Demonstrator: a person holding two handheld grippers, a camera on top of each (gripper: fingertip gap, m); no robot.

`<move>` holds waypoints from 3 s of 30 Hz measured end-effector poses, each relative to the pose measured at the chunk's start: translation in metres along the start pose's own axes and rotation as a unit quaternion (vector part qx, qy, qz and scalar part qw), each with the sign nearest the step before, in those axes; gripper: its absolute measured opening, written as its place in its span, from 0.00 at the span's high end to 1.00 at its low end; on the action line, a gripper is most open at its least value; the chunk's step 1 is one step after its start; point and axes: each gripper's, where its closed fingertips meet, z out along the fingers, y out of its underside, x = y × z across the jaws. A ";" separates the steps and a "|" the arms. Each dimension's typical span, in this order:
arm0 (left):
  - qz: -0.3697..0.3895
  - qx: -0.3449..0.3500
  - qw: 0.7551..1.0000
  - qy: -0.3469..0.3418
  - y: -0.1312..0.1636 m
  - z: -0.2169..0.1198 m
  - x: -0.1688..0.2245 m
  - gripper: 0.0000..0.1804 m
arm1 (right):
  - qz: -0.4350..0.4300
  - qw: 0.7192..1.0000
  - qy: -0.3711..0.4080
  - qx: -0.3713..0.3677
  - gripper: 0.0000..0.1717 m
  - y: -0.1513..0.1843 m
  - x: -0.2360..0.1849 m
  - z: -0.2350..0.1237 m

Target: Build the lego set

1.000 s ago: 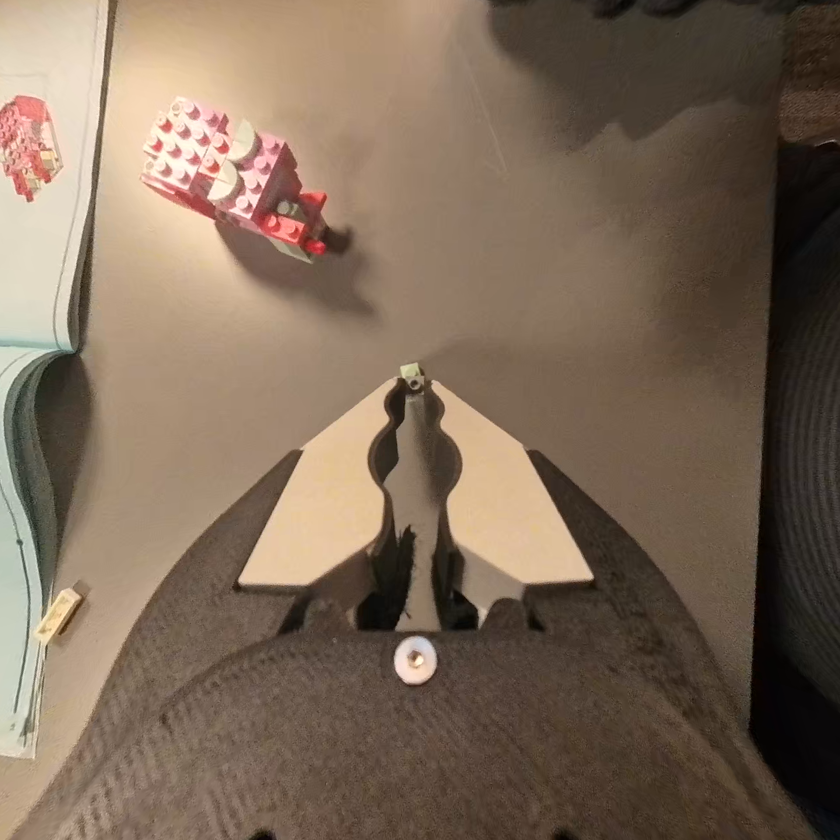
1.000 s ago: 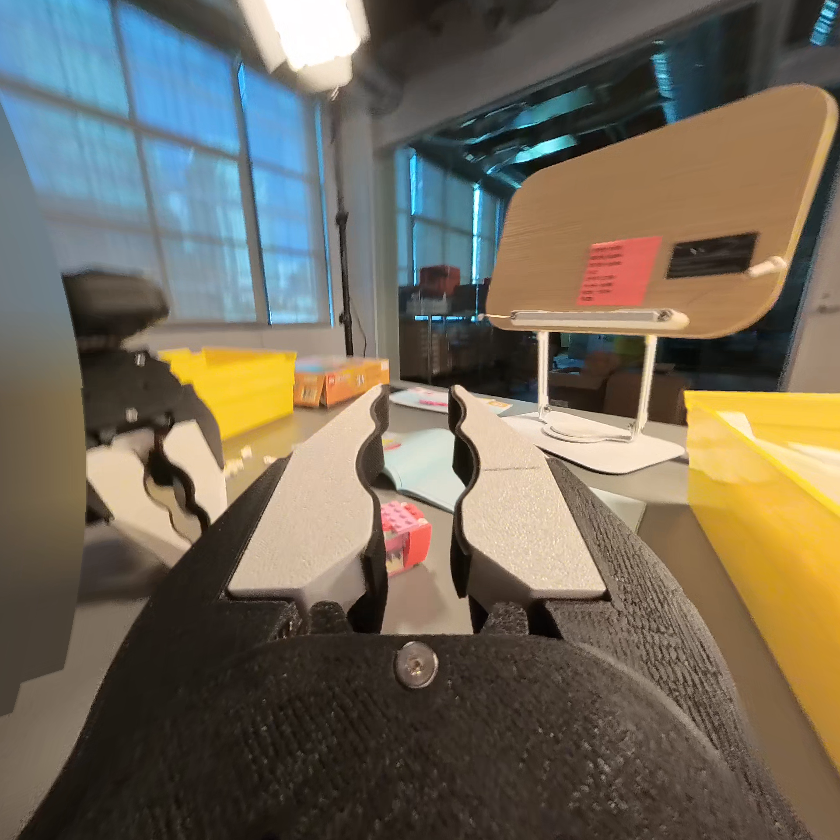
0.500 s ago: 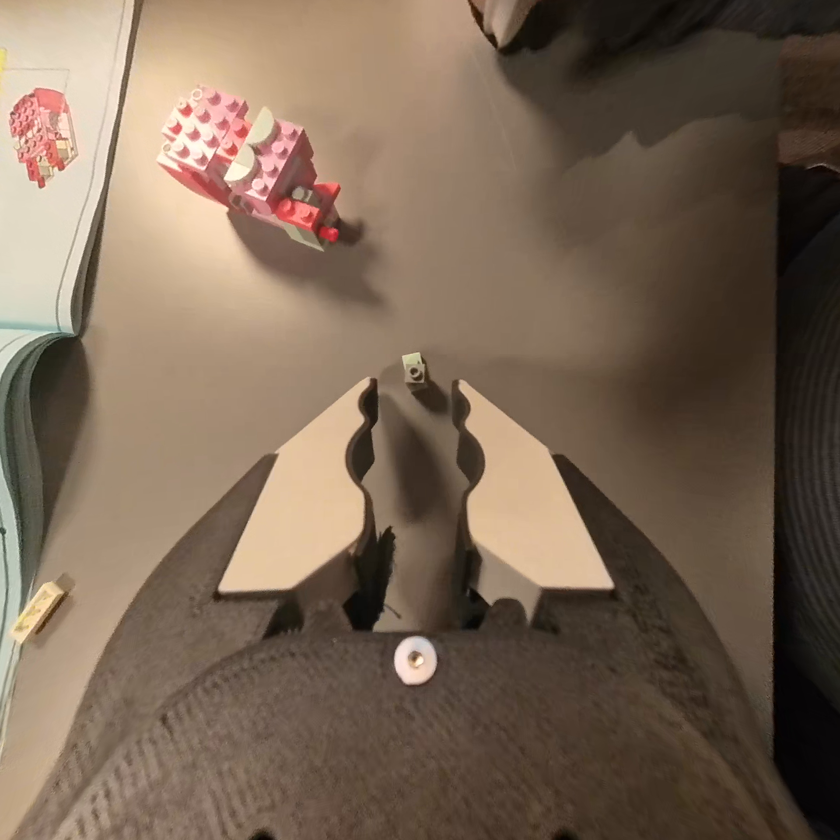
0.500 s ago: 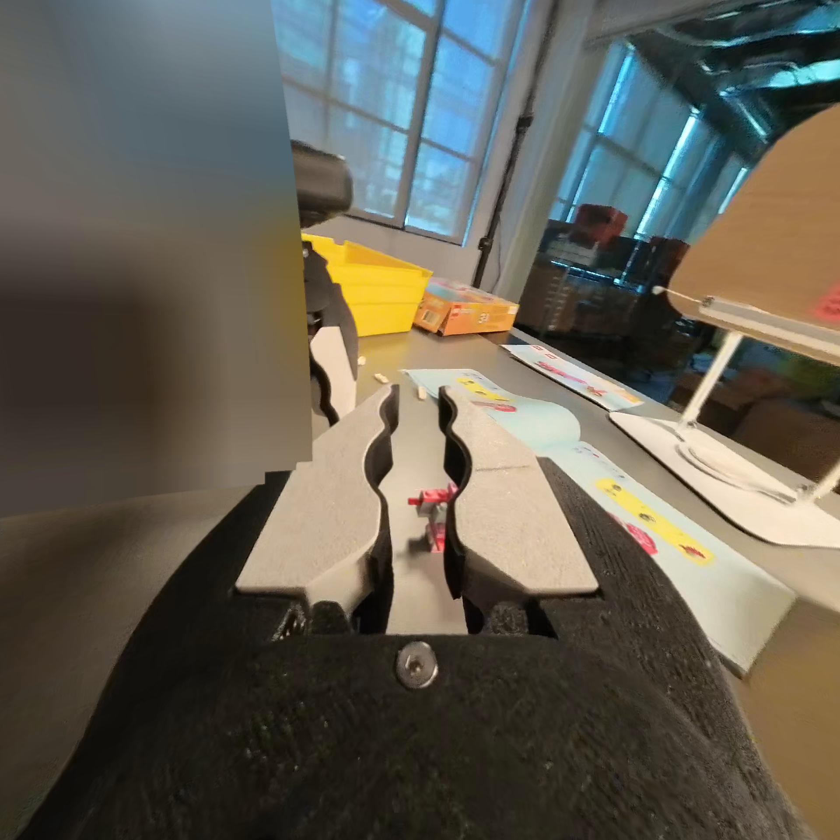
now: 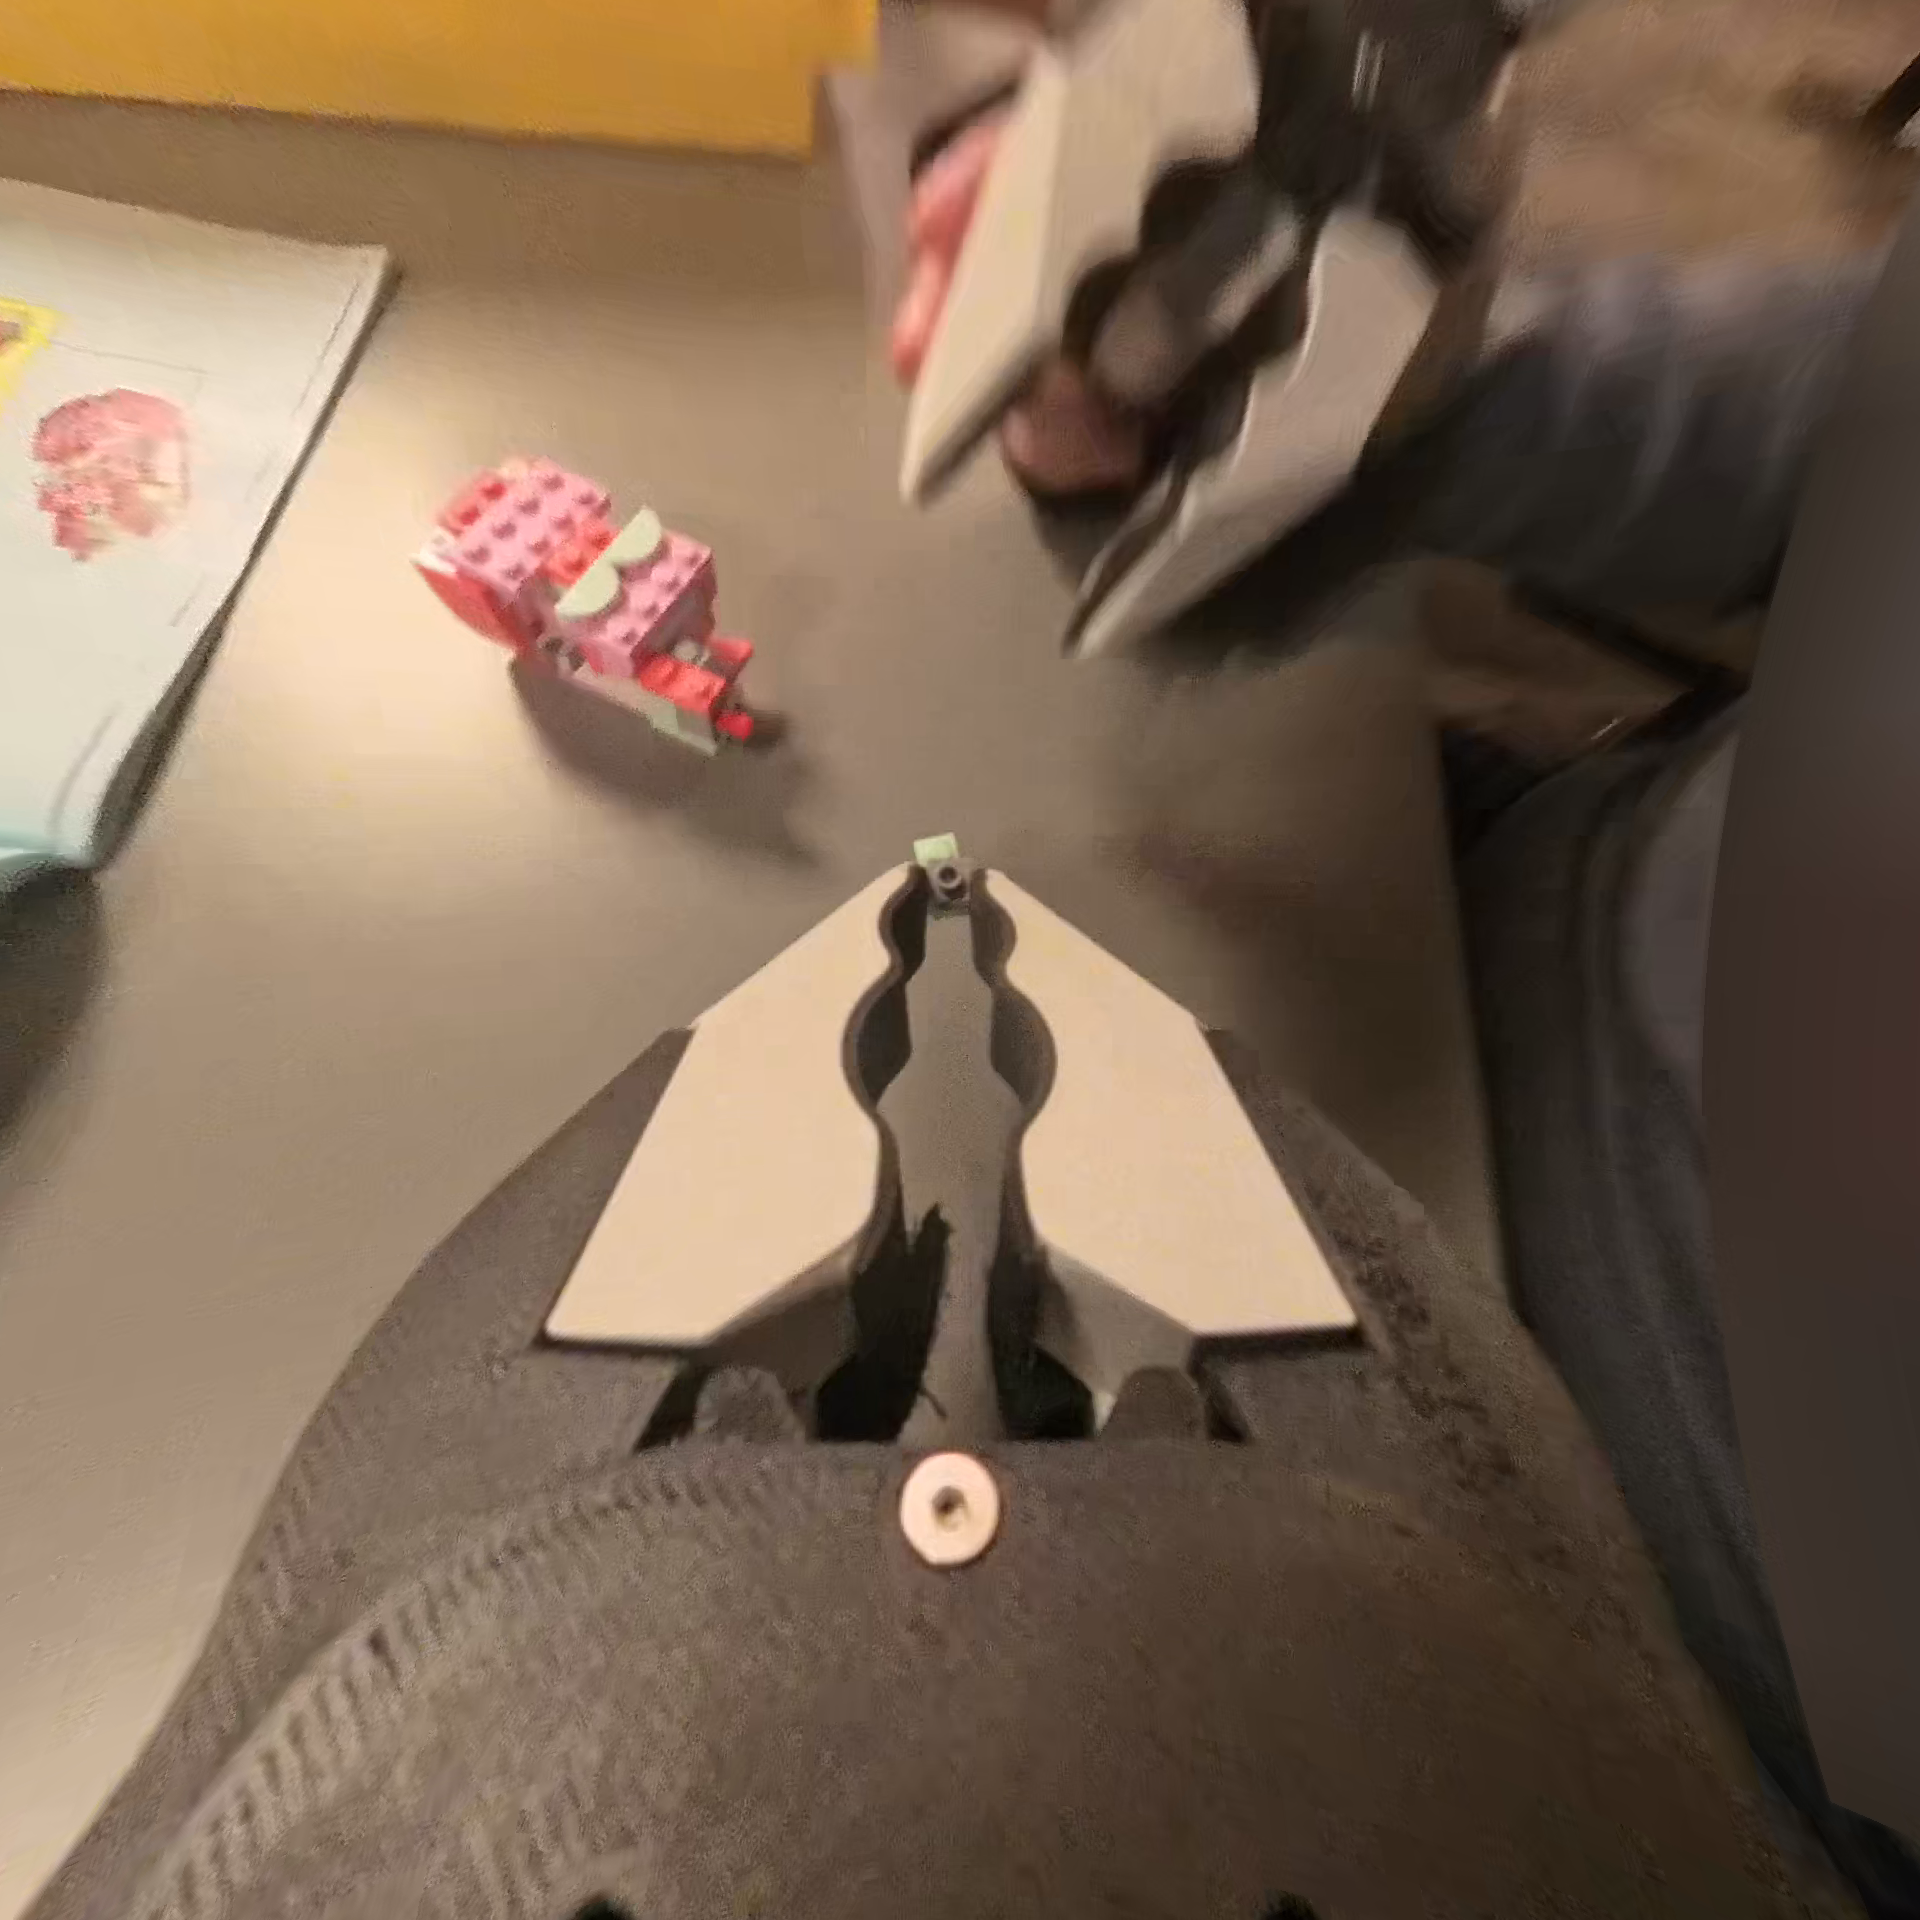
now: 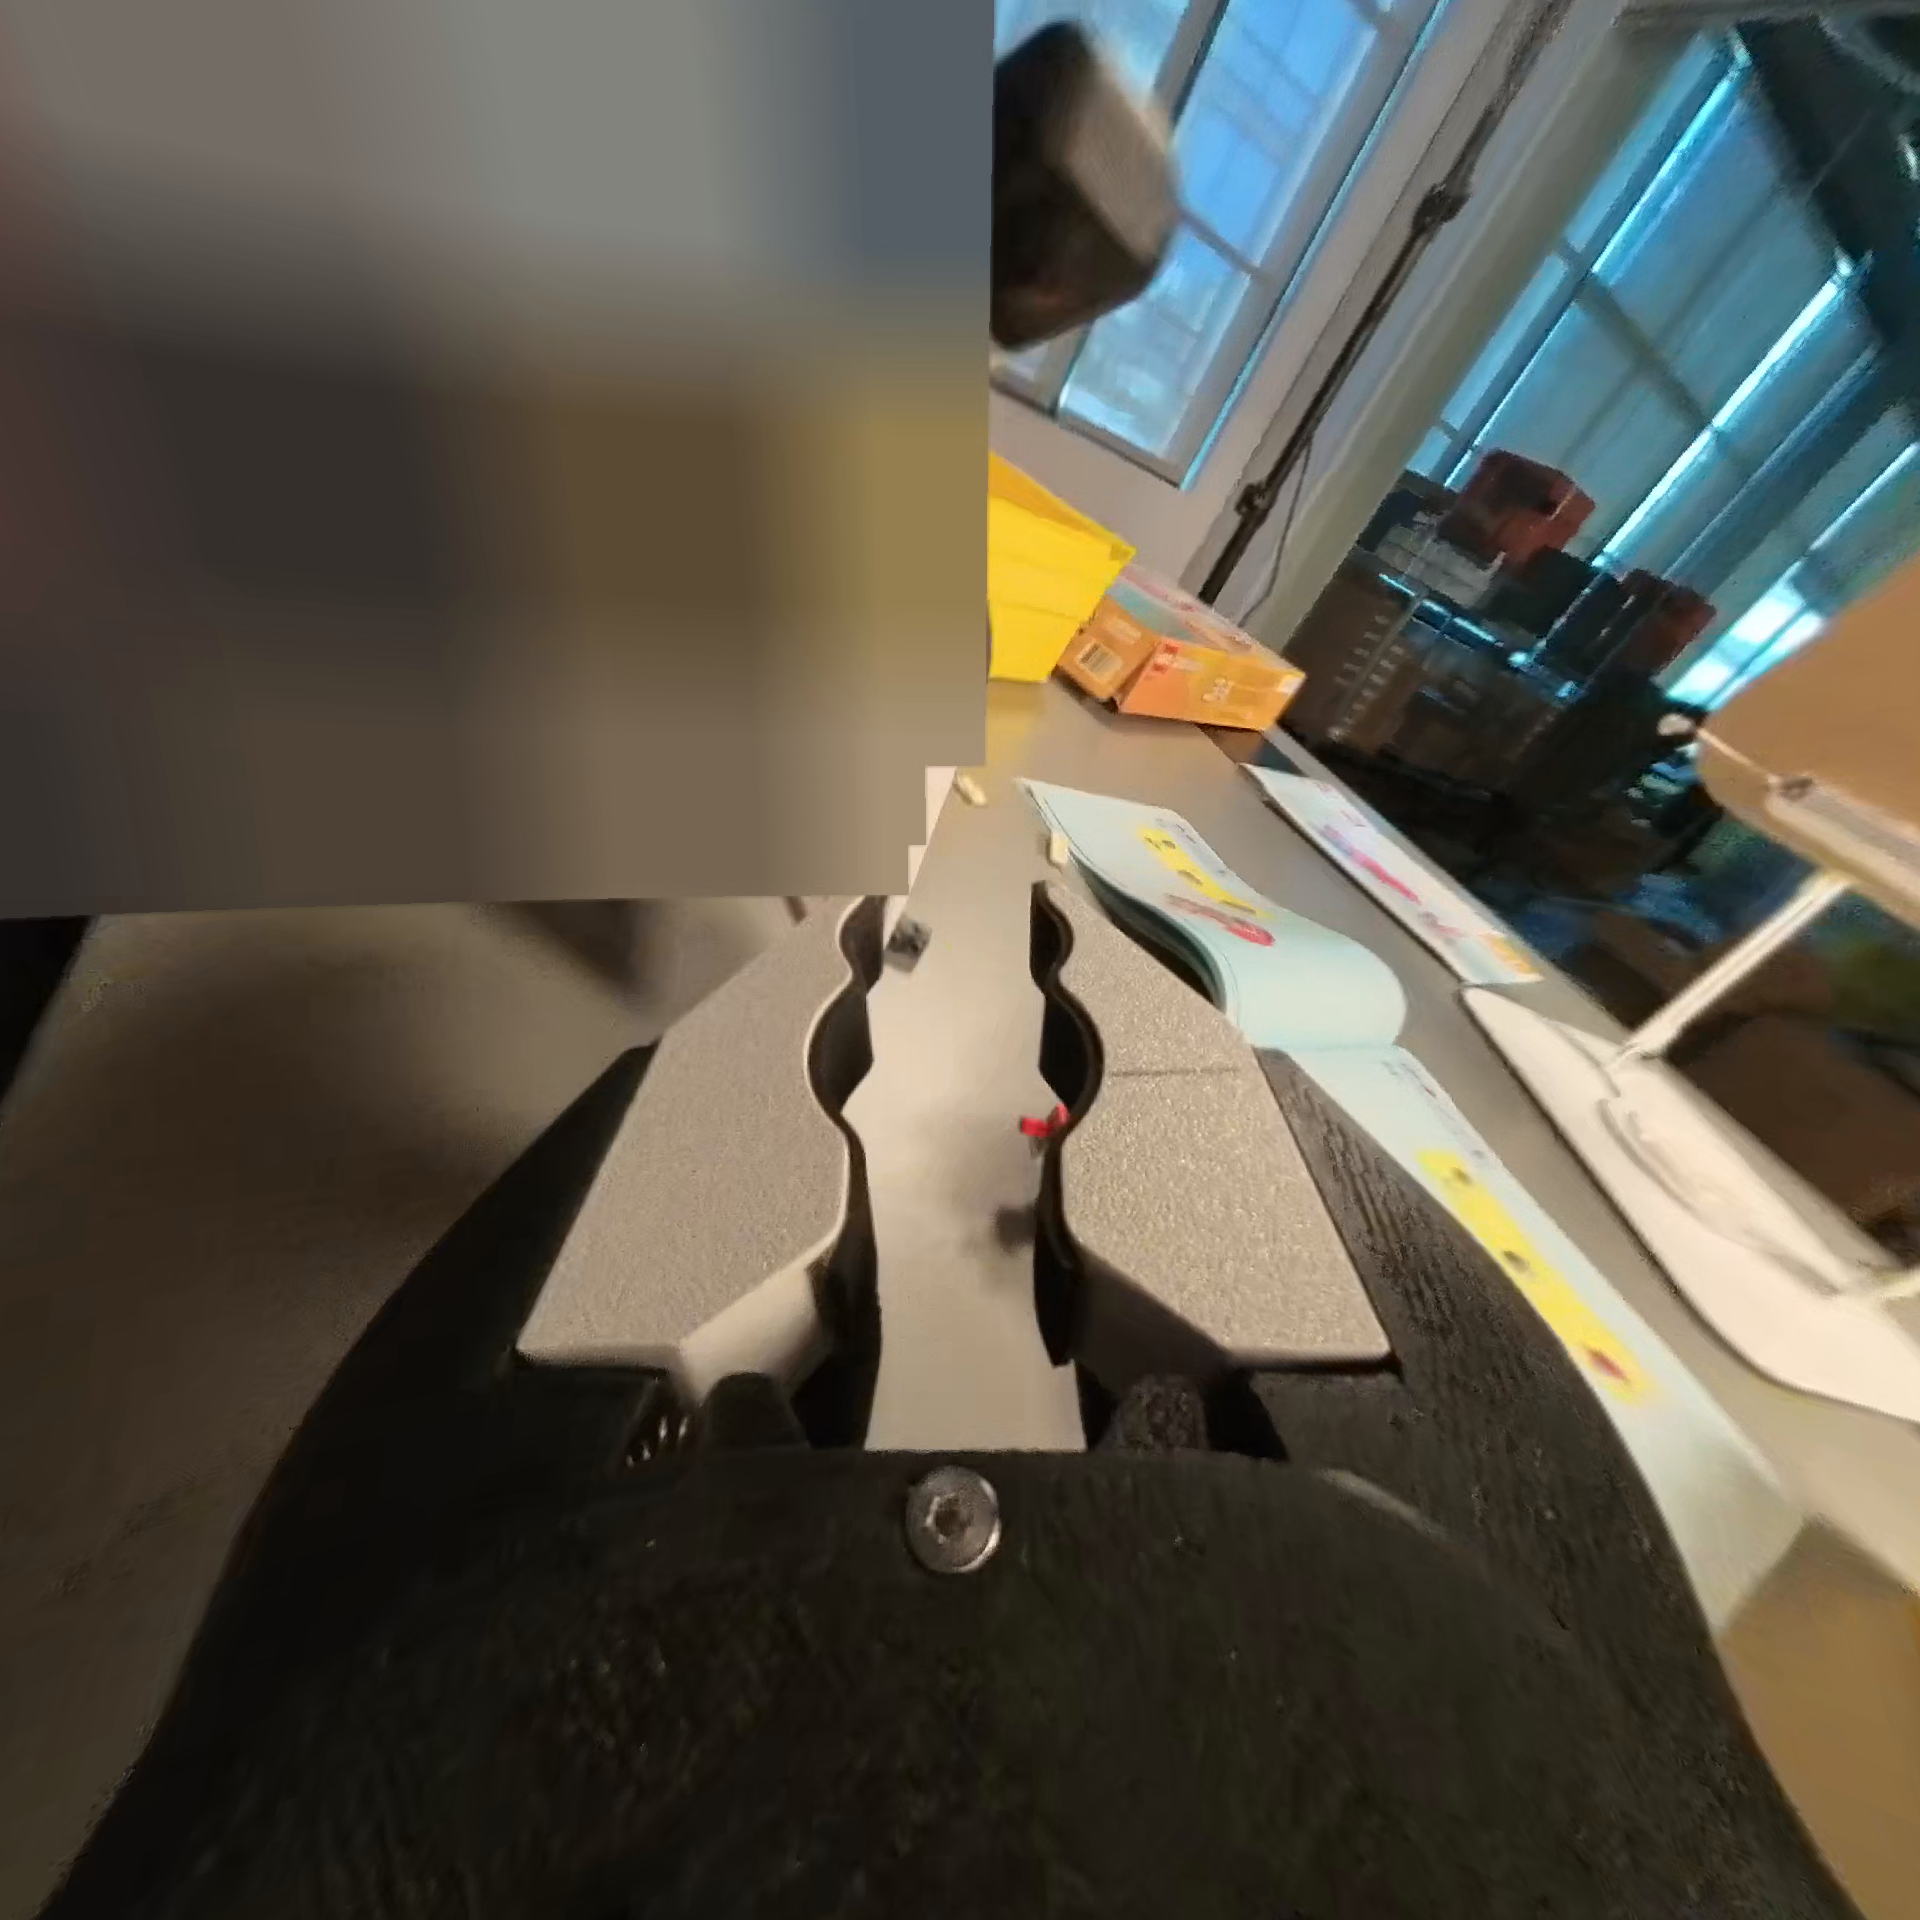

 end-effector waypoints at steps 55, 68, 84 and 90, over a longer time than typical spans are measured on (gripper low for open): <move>-0.088 0.042 0.994 0.049 -0.021 -0.009 -0.007 0.95 | -0.368 0.904 0.114 -0.184 0.99 0.036 -0.006 0.023; -0.104 0.067 0.992 -0.008 -0.029 -0.008 -0.016 0.96 | -0.338 0.902 0.159 -0.215 0.99 0.035 0.006 0.021; -0.110 0.069 0.989 -0.068 -0.013 -0.005 -0.020 0.96 | -0.264 0.939 0.097 -0.198 0.93 0.049 -0.006 0.027; -0.092 0.015 0.989 -0.112 0.012 -0.007 -0.020 0.96 | -0.170 0.950 0.148 -0.216 0.80 0.061 0.032 0.006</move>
